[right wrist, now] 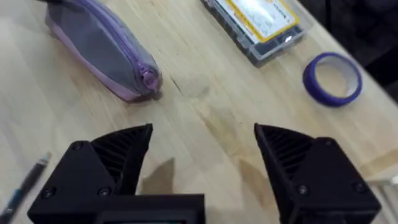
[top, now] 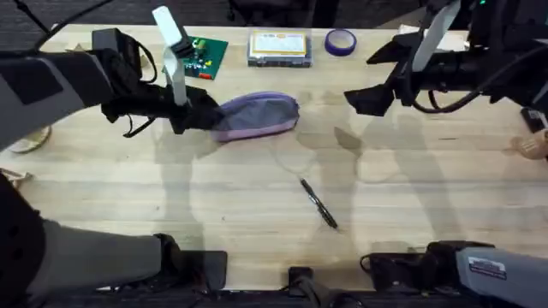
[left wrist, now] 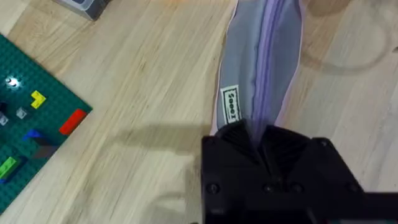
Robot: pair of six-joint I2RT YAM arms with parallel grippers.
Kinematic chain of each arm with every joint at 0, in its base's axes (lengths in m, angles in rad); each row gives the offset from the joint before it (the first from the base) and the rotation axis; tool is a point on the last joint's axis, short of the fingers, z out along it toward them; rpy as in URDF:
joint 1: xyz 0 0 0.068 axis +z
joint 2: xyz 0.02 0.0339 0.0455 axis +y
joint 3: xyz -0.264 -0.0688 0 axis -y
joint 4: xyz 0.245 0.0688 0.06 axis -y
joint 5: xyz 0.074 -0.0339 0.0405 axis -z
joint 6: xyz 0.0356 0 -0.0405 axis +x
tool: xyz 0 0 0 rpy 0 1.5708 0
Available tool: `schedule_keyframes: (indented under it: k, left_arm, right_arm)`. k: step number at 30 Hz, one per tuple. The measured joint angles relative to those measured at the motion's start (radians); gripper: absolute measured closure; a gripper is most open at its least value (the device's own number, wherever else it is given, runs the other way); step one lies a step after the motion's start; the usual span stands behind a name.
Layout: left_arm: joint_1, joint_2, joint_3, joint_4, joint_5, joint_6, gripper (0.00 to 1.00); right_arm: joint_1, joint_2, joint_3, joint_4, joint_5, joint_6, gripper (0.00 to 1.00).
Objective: Unzip the bag, pick up the pens from the table one at a time and place them inside, then zip the bag closed.
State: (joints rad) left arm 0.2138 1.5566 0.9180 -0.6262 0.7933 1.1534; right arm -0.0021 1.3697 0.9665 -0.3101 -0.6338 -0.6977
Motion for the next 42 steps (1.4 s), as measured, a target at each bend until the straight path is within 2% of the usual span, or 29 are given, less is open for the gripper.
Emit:
schedule_keyframes:
  k: [10, 14, 18, 23, 29, 42]
  left_arm:
    - [0.000, 0.000, 0.000, 0.000, 0.000, 0.000, 0.958]
    - [0.000, 0.000, 0.000, -0.007, 0.000, 0.000, 0.958]
    - [0.000, 0.000, 0.000, -0.014, 0.000, 0.000, 0.958]
    - [0.000, 0.000, 0.000, -0.014, 0.000, 0.000, 0.958]
    - [0.000, 0.000, 0.000, -0.014, 0.000, 0.000, 0.958]
    - [0.000, 0.000, 0.000, -0.014, 0.000, 0.000, 0.958]
  right_arm:
    - [0.000, 0.003, 0.000, 0.017, -0.116, -0.217, 0.004]
    - [0.002, 0.059, 0.001, 0.018, -0.203, -0.304, 0.004]
    - [0.020, 0.068, 0.001, 0.019, -0.226, -0.328, 0.004]
    - [0.053, 0.096, 0.002, 0.026, -0.185, -0.340, 0.004]
    - [0.086, 0.191, 0.002, 0.057, -0.172, -0.347, 0.004]
    - [0.166, 0.311, 0.002, 0.220, -0.167, -0.350, 0.019]
